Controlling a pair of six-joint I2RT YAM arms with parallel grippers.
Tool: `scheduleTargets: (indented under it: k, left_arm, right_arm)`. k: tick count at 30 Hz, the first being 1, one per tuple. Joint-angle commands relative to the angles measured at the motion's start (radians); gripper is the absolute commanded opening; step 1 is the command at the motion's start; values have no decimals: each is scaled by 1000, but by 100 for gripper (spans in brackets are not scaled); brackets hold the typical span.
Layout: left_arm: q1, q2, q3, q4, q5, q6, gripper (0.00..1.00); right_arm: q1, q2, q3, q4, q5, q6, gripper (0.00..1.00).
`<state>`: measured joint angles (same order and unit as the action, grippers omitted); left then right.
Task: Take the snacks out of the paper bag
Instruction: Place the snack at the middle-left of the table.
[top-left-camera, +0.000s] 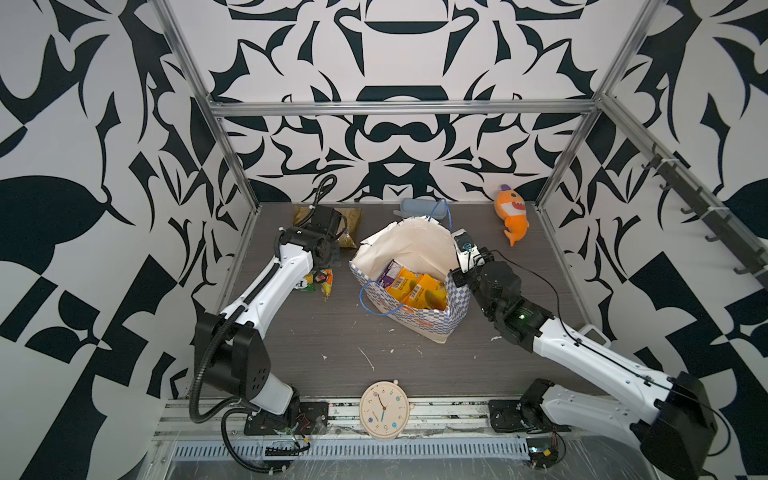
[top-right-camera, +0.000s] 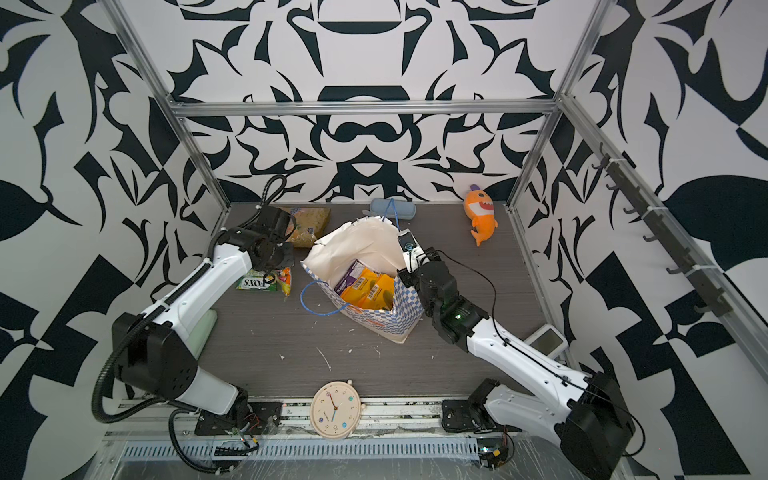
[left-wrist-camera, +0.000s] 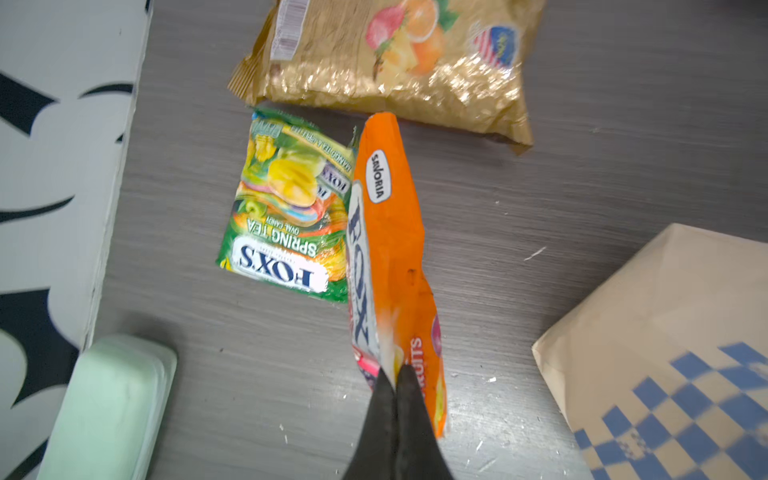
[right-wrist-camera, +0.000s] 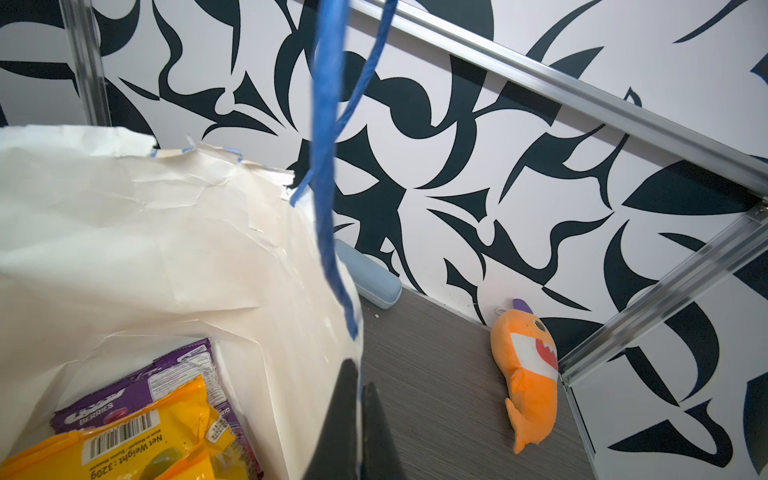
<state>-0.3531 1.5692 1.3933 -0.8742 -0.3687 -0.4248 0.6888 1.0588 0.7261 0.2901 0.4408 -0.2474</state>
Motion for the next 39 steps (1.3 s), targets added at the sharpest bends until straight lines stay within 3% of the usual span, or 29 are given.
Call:
scheduleTargets:
  k: [1, 12, 15, 17, 19, 21, 24, 27, 31, 36, 39]
  left_arm:
    - [1, 48, 58, -107, -27, -79, 0]
    - [-2, 171, 125, -17, 35, -80, 0]
    - [-3, 200, 149, 4, 55, -81, 10]
    - [-3, 214, 167, 9, 60, -83, 26]
    - [-2, 222, 182, 8, 66, -83, 30]
    - [-2, 222, 192, 12, 64, -84, 43]
    - [-2, 201, 188, 30, 64, -85, 42]
    - [-2, 167, 163, 55, 62, -84, 48]
    - [-2, 138, 140, 86, 99, -47, 45]
    - [2, 130, 42, 161, 249, 59, 31]
    - [3, 155, -3, 225, 318, 87, 27]
  right_arm:
    - [-2, -34, 12, 73, 7, 16, 0]
    - [-3, -65, -3, 66, 13, 10, 0]
    - [-3, -66, -3, 64, 13, 7, 0]
    - [-3, -71, -3, 62, 13, 5, 0]
    - [-3, -74, -4, 61, 13, 2, 0]
    - [-3, -75, -4, 58, 12, -1, 0]
    - [-3, -74, -2, 54, 10, -3, 0]
    - [-3, -74, 0, 54, 9, -4, 0]
    - [-3, -70, 6, 54, 9, -7, 0]
    - [-3, -65, 9, 55, 4, -4, 0]
    - [-3, -57, 9, 60, -1, -3, 0]
